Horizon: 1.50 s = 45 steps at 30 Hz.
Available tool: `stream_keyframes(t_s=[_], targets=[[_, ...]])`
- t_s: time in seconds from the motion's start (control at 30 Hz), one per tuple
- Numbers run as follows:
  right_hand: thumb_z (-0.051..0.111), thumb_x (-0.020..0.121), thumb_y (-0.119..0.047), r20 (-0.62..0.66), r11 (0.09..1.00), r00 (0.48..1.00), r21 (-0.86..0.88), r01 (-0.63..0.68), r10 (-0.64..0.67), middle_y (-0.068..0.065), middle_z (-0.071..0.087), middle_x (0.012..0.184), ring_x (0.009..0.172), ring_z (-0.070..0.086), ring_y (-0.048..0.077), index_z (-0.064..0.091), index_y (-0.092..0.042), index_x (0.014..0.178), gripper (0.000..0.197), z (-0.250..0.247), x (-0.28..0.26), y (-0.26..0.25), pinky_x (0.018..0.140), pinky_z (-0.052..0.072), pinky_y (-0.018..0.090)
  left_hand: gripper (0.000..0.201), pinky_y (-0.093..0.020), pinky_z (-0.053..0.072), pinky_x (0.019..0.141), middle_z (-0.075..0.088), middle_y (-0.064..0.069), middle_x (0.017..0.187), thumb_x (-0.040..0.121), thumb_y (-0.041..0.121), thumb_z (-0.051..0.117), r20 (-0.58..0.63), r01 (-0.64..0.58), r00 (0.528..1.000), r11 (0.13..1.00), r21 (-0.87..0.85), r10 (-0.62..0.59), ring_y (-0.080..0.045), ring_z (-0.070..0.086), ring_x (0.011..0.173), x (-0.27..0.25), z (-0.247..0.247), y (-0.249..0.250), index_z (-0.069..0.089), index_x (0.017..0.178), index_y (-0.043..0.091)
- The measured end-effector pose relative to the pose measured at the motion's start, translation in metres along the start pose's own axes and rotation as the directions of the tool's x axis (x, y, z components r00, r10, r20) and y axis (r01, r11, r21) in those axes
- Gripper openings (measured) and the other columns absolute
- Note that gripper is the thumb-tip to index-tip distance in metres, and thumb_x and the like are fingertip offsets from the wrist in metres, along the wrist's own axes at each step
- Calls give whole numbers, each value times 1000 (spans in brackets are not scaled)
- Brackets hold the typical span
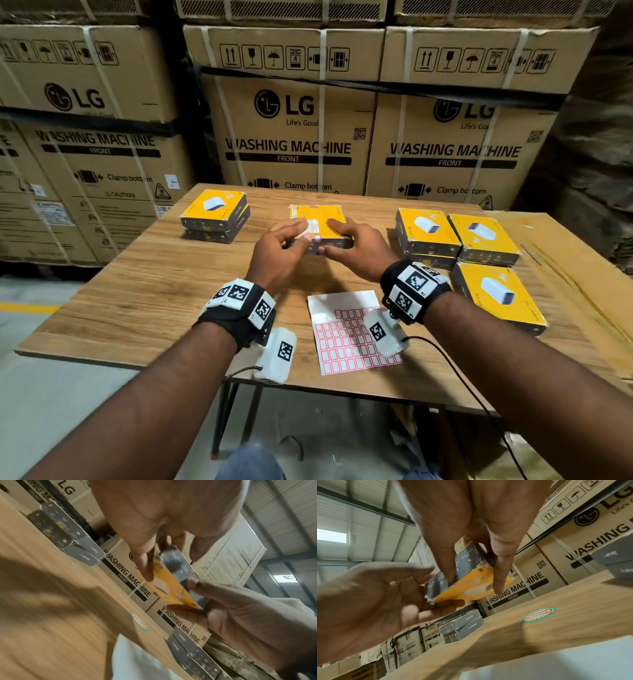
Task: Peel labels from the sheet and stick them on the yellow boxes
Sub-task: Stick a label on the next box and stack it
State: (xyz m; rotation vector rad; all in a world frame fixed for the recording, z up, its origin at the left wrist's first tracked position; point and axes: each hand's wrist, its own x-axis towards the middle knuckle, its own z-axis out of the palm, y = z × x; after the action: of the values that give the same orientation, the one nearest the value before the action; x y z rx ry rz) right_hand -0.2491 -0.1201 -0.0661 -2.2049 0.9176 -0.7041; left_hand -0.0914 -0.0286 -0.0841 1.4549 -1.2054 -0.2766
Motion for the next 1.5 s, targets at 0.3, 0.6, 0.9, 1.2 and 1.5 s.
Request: stream_keyframes(t_s=[0.3, 0.6, 0.9, 1.2, 1.5], targets=[[80, 80, -26, -35, 999, 998, 18, 48, -48, 4, 44, 150, 122, 58, 16, 51, -18, 142, 68, 8, -3, -6, 102, 45, 22, 23, 5, 36, 82, 67, -1, 120, 85, 11, 72, -189, 57, 980, 998, -16, -60, -7, 58, 113, 10, 7, 4, 74, 108, 9], [86, 73, -30, -105, 999, 994, -42, 34, -38, 3, 53, 141, 121, 54, 19, 43, -18, 143, 84, 0, -7, 3, 89, 40, 19, 38, -36, 44, 107, 65, 4, 124, 89, -4, 45, -82, 108, 990, 987, -123, -119, -2, 55, 116, 4, 3, 8, 73, 110, 13], [80, 77, -6, -258, 987, 953, -60, 148, -159, 3, 70, 114, 83, 68, 10, 63, -16, 121, 48, -13, -1, 25, 74, 51, 10, 56, -33, 57, 90, 62, 10, 123, 75, -9, 68, 57, -34, 998, 997, -66, 38, -16, 66, 108, -11, 5, 5, 62, 121, 22], [69, 90, -28, -232, 974, 973, 218, 54, -2, -6, 70, 101, 94, 65, 14, 68, -17, 112, 25, -43, -3, 34, 80, 55, 33, 52, -35, 54, 88, 62, 9, 119, 91, 35, 65, 59, 53, 997, 996, 77, -58, -8, 61, 92, 0, 18, 21, 46, 139, 29], [65, 91, -43, -207, 888, 916, 389, -244, 342, 7, 65, 98, 78, 64, 19, 51, -14, 117, 42, -79, -33, 57, 63, 52, 32, 52, -35, 57, 63, 70, -11, 99, 93, 27, 65, 469, 427, 809, 902, -54, -355, -25, 70, 78, -17, 62, 35, 37, 137, 24]])
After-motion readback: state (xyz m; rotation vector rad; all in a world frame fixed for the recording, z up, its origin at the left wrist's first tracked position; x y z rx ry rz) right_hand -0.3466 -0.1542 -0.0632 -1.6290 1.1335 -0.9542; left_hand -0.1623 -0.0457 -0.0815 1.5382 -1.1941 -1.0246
